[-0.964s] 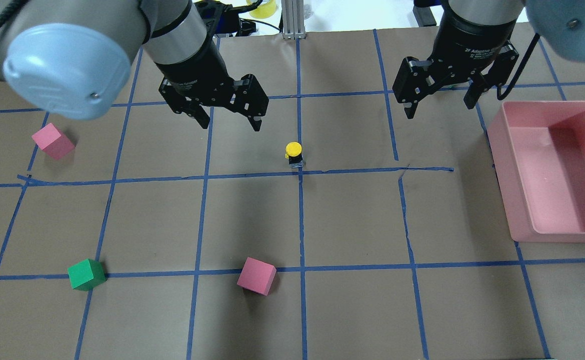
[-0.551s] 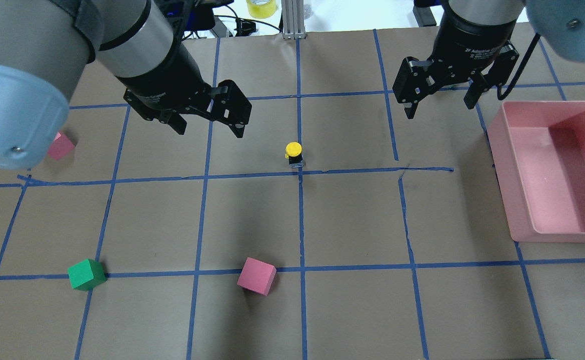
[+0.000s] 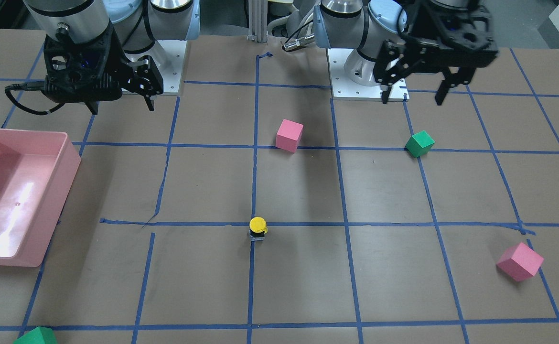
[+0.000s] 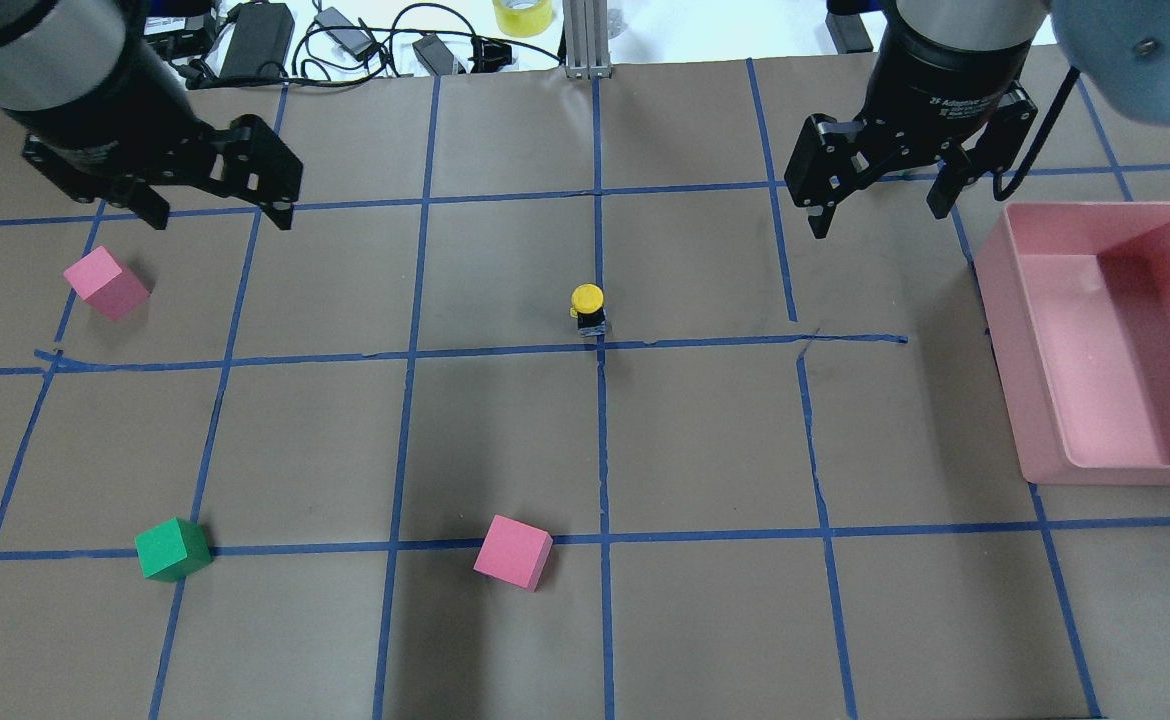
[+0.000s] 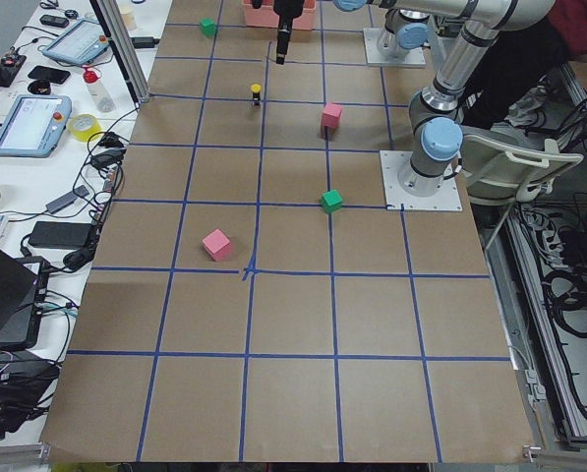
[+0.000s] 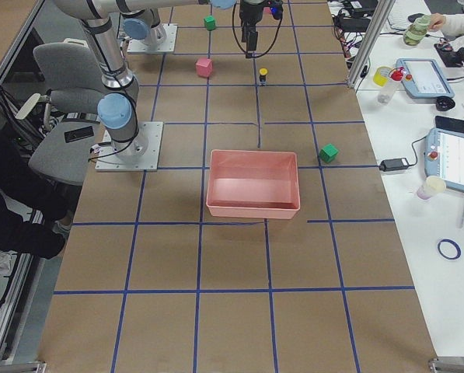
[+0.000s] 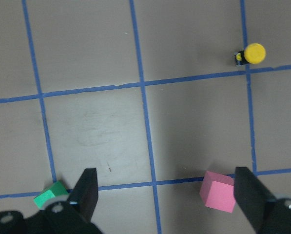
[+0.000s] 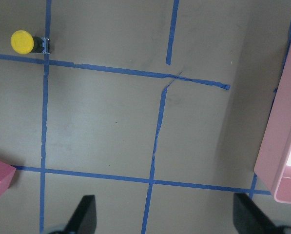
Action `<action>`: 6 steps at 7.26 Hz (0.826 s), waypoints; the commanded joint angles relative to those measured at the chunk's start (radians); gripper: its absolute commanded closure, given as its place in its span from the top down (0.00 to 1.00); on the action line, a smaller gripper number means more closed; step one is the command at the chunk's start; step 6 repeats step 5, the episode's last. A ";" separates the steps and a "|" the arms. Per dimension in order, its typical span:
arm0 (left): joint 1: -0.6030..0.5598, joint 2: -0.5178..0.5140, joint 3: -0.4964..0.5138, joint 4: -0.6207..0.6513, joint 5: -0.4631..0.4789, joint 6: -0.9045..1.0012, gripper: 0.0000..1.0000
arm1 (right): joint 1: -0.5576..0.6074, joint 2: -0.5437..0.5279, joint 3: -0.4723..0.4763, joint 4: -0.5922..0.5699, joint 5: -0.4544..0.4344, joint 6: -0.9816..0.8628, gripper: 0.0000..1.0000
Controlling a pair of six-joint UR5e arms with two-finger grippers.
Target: Align button upright
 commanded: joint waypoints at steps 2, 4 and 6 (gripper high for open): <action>0.051 0.006 -0.004 -0.003 -0.002 0.018 1.00 | 0.000 0.000 0.000 0.001 0.000 0.000 1.00; 0.051 0.009 -0.007 -0.005 -0.002 0.015 1.00 | 0.000 0.000 0.000 0.001 0.000 0.000 1.00; 0.051 0.009 -0.007 -0.006 -0.002 0.015 1.00 | 0.000 0.000 0.000 0.001 0.001 0.000 1.00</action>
